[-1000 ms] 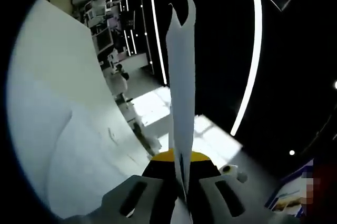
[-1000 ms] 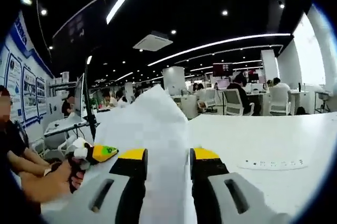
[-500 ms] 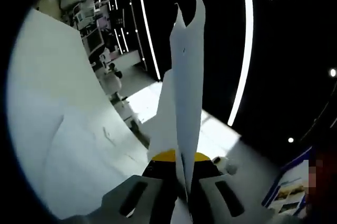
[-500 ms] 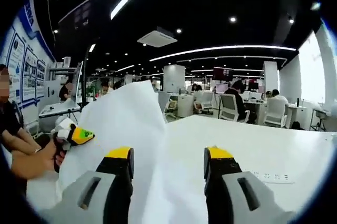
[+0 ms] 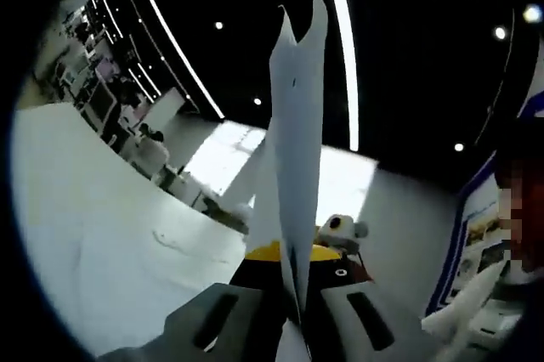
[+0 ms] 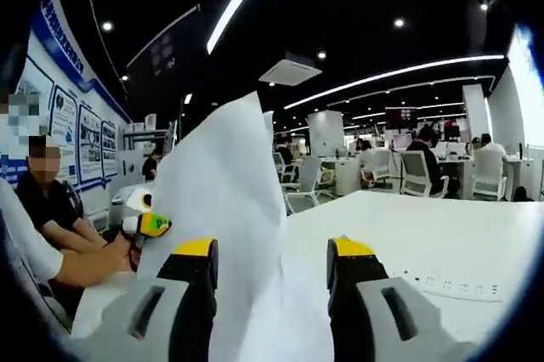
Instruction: Organize the stack of printing papers by aligning and flattening the scattered papers on the table
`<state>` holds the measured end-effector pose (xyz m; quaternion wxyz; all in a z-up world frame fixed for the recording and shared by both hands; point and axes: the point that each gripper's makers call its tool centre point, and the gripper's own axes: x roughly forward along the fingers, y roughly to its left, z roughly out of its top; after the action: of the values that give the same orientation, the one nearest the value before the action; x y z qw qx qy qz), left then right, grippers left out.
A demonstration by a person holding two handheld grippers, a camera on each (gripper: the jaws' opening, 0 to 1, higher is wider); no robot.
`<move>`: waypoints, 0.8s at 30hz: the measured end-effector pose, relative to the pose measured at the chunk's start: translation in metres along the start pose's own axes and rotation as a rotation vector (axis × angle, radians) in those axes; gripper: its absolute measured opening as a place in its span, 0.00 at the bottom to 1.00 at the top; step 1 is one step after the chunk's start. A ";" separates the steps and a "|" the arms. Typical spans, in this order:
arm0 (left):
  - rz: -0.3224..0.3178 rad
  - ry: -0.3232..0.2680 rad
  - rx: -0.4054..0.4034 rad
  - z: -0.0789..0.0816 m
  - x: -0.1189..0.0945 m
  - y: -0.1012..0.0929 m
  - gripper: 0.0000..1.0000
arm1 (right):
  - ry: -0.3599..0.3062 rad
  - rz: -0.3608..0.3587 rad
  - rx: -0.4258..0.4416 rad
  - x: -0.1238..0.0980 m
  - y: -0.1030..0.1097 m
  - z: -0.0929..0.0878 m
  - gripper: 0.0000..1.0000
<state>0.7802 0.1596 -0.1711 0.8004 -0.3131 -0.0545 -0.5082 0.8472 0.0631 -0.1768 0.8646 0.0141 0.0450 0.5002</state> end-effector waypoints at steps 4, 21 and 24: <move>-0.049 0.001 0.027 0.003 -0.001 -0.012 0.06 | 0.016 0.040 -0.032 -0.001 0.008 -0.004 0.43; -0.260 0.103 -0.043 -0.010 -0.006 -0.055 0.06 | -0.090 0.489 0.269 -0.026 0.058 -0.017 0.43; -0.267 0.105 -0.048 -0.011 -0.006 -0.056 0.06 | -0.087 0.552 0.350 -0.029 0.066 -0.016 0.30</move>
<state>0.7271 0.1418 -0.1575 0.7196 -0.2951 -0.0416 -0.6271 0.7741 0.0711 -0.1860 0.6820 0.1956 0.0879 0.6992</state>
